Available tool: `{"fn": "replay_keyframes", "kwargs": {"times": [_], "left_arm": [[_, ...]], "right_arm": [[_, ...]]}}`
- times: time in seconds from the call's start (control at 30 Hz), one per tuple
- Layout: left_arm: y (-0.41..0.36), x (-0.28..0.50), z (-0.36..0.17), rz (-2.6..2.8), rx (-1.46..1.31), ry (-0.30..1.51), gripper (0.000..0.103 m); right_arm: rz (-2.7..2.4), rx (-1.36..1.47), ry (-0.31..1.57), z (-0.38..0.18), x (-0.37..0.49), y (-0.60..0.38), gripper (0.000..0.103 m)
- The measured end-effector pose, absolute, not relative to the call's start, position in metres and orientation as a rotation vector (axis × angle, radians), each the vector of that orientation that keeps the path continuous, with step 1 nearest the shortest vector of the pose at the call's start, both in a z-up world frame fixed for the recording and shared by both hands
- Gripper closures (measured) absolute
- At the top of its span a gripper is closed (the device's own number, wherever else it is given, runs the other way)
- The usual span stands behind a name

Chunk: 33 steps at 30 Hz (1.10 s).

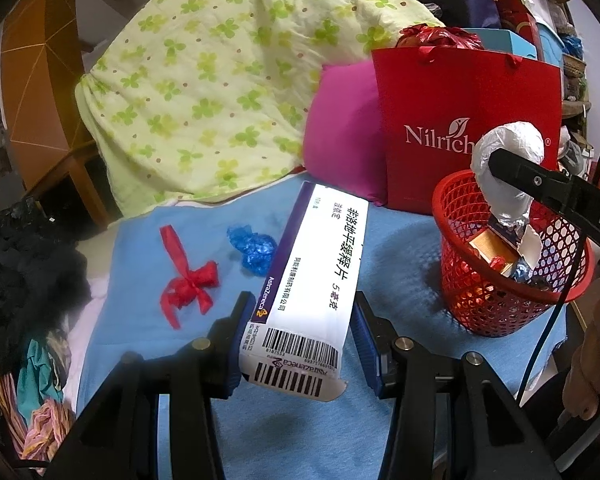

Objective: Collect trash
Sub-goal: 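Lower the tissue and medicine box into the red basket and open both tools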

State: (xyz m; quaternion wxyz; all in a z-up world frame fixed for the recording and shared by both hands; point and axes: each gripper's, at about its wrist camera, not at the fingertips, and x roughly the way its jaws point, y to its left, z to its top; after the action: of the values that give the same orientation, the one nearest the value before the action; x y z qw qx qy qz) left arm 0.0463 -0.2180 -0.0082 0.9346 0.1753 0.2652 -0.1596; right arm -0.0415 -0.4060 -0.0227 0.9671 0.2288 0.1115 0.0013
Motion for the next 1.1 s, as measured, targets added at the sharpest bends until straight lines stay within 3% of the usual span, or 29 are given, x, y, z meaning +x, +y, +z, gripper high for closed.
{"fn": "replay_keyframes", "kwargs": {"times": [1.1], "left_arm": [[-0.277,0.046,0.011,-0.575,0.274,0.522,0.053]], "right_arm": [[-0.142,0.631,0.156,-0.032,-0.081,-0.487,0.075]]}}
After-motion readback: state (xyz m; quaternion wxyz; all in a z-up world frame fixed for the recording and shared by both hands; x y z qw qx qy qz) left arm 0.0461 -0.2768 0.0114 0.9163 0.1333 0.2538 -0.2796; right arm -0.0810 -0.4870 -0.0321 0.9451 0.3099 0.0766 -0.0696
